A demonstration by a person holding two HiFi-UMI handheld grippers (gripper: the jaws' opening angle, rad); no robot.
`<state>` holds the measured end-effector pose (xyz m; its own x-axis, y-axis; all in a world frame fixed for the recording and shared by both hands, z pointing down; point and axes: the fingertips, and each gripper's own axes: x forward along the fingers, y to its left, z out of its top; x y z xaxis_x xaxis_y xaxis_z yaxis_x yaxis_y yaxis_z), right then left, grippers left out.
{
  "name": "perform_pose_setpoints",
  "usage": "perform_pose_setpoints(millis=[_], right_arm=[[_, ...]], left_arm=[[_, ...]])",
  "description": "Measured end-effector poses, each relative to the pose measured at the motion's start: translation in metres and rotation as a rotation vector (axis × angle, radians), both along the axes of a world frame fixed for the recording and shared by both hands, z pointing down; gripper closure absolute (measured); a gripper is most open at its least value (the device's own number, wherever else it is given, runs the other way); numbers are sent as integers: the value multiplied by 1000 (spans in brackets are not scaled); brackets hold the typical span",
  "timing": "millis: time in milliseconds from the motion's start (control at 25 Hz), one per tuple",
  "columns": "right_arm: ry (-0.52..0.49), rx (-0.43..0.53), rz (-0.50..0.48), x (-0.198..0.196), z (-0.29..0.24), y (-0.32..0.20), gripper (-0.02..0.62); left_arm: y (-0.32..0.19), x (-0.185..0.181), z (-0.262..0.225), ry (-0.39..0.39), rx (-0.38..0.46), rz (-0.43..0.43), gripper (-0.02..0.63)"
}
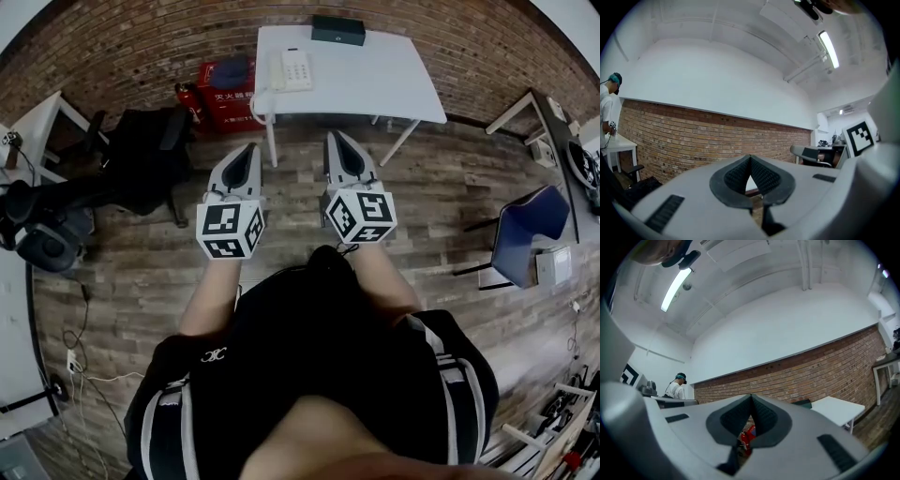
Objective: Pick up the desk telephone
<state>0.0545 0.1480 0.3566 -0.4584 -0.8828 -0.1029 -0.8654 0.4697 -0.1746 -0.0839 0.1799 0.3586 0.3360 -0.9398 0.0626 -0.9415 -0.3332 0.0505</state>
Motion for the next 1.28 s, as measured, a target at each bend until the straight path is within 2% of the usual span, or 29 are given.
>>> perform_pose_setpoints(millis=[280,600,880,1280], right_arm=[[-21,-11,11,-8,6,-19,597],[-13,2,12,-19,5,-74,597],[-46,5,-3,-29,5,-134,597],[-20,-18,-51,-38,12,-240,597]], left_arm=[[-20,-10,2,-22,12,7,606],[-72,-27,5,-30,14,-5,606],[-129,-36,10,-21,2,-12,606],[-229,-41,20,-16,-36,-52,606]])
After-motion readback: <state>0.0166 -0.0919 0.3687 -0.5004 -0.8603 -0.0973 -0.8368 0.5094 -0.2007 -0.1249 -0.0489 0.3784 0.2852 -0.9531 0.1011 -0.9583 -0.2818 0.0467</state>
